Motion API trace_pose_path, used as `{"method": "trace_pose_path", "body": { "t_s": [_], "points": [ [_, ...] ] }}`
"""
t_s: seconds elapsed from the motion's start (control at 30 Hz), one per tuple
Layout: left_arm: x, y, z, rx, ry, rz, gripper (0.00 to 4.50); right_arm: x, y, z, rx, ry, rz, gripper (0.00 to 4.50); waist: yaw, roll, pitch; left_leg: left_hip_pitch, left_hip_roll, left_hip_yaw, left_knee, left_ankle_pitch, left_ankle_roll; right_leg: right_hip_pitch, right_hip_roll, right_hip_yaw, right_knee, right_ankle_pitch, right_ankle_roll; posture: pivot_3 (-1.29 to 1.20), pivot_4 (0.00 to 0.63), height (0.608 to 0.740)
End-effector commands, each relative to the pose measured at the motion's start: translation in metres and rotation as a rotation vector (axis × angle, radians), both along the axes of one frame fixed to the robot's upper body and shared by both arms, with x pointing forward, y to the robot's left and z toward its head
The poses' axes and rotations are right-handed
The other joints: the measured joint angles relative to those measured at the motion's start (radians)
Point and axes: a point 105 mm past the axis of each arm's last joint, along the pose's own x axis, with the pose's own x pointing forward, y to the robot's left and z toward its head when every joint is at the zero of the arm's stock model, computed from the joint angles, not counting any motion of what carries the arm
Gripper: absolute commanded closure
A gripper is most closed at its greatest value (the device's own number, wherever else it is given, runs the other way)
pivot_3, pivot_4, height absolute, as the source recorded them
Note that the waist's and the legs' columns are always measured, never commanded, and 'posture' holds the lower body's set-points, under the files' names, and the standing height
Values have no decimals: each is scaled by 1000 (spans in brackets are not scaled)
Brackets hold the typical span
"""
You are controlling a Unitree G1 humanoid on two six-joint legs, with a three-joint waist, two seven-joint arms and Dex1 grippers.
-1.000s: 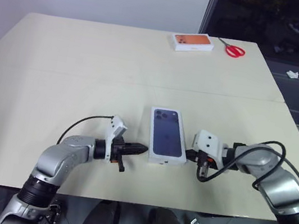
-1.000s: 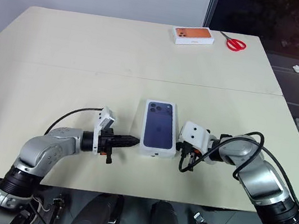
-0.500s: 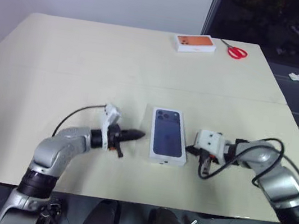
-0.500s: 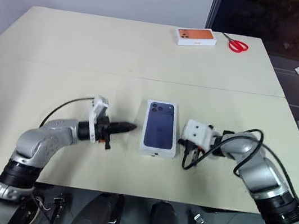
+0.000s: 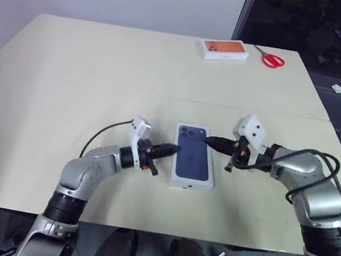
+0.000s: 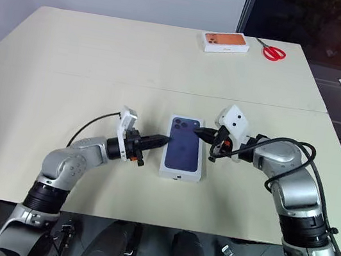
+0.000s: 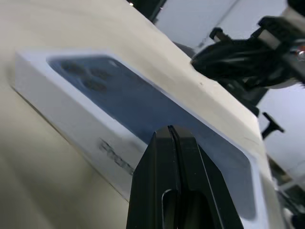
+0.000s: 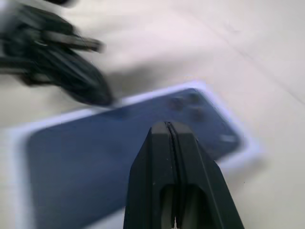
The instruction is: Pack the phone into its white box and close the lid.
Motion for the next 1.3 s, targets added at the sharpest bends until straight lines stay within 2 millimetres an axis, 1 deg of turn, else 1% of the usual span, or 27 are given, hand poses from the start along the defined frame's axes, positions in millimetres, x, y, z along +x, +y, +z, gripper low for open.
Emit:
{"method": "trace_pose_path", "body": {
  "t_s": [0.03,0.1,0.17,0.23,0.3,0.4,0.43,0.5,0.53,0.63,0.67,0.73,0.8,0.97,1.1,1.17,1.23,1.3],
  "points": [
    [-6,-5,12,0,-73,-46,4500,-16,5,-6,-32,22,59,4464,-1,0,0,0,0,0,0,0,0,0,0,0,0,0,0,0,150,740],
    [-10,-7,4,54,-78,-73,4500,-23,4,-20,-101,40,83,4464,-3,0,0,0,0,0,0,0,0,0,0,0,0,0,0,0,150,740],
    [-18,-8,-14,150,-62,-124,4500,-33,-1,-41,-196,89,120,4464,-3,1,0,1,0,0,0,0,0,0,0,0,0,0,0,0,150,740],
    [-23,-7,-25,199,-56,-142,4500,-41,-7,-58,-290,103,155,4464,-4,1,-2,1,0,0,-1,0,0,1,1,0,0,0,0,0,150,740],
    [-24,-2,-35,236,-30,-137,4500,-43,-10,-64,-328,97,164,4464,-3,1,-5,5,0,0,-2,0,0,5,0,0,-2,0,0,0,150,740],
    [-24,5,-43,276,-33,-128,4500,-36,-5,-56,-288,67,146,4464,-2,-1,-8,18,1,0,-5,-2,3,21,0,-1,-9,-1,0,0,150,740],
    [-23,6,-43,277,-32,-125,4500,-34,-4,-54,-286,56,143,4464,-2,-1,-9,20,1,-1,-5,-3,3,23,0,-2,-11,-1,0,0,150,740],
    [-19,8,-41,274,-40,-108,4500,-24,-3,-49,-278,16,115,4464,-4,-1,-10,20,2,-1,-5,-3,4,25,0,-2,-13,-1,0,0,150,740],
    [-16,9,-40,273,-49,-95,4500,-20,-2,-47,-272,1,106,4464,-3,-1,-10,20,2,-1,-5,-3,4,25,0,-2,-13,-1,0,0,150,740],
    [3,11,-34,262,-75,-4,4500,-3,2,-37,-238,-44,53,4464,0,-1,-10,20,1,-1,-5,-3,4,25,0,-2,-13,-1,0,0,150,740],
    [9,12,-34,269,-81,21,4500,2,2,-37,-243,-59,36,4464,2,-1,-10,20,1,-1,-4,-3,4,25,-1,-2,-13,-1,0,0,150,740],
    [18,13,-41,310,-82,61,4500,12,1,-38,-270,-87,1,4464,2,-1,-10,19,1,-2,-4,-3,4,24,-1,-2,-13,-1,0,0,150,740],
    [22,11,-43,317,-94,67,4500,22,-2,-41,-299,-107,-39,4464,0,-1,-10,19,0,-2,-4,-3,4,24,-1,-2,-13,-1,1,0,150,740],
    [32,3,-35,301,-141,81,4500,42,-9,-46,-358,-141,-137,4464,0,0,-11,19,0,-2,-4,-3,4,25,-1,-3,-12,-1,1,0,150,740],
    [44,3,-26,292,-183,117,4500,46,3,-37,-263,-128,-162,4464,-1,0,-11,19,-1,-2,-3,-3,4,25,-2,-3,-12,-1,1,0,150,740],
    [47,7,-23,253,-136,130,4500,44,8,-28,-181,-107,-158,4464,-3,0,-11,19,-1,-2,-4,-3,4,24,-2,-3,-12,0,1,0,150,740],
    [50,13,-17,228,-129,145,4500,41,10,-19,-100,-67,-148,4464,-5,0,-11,19,-1,-2,-4,-3,4,23,-1,-3,-12,0,1,0,150,740],
    [53,24,-8,228,-144,167,3950,37,9,-10,-37,-28,-134,3945,-7,-1,-10,17,-1,-2,-4,-3,4,22,-1,-3,-11,0,1,0,150,740]
  ]
}}
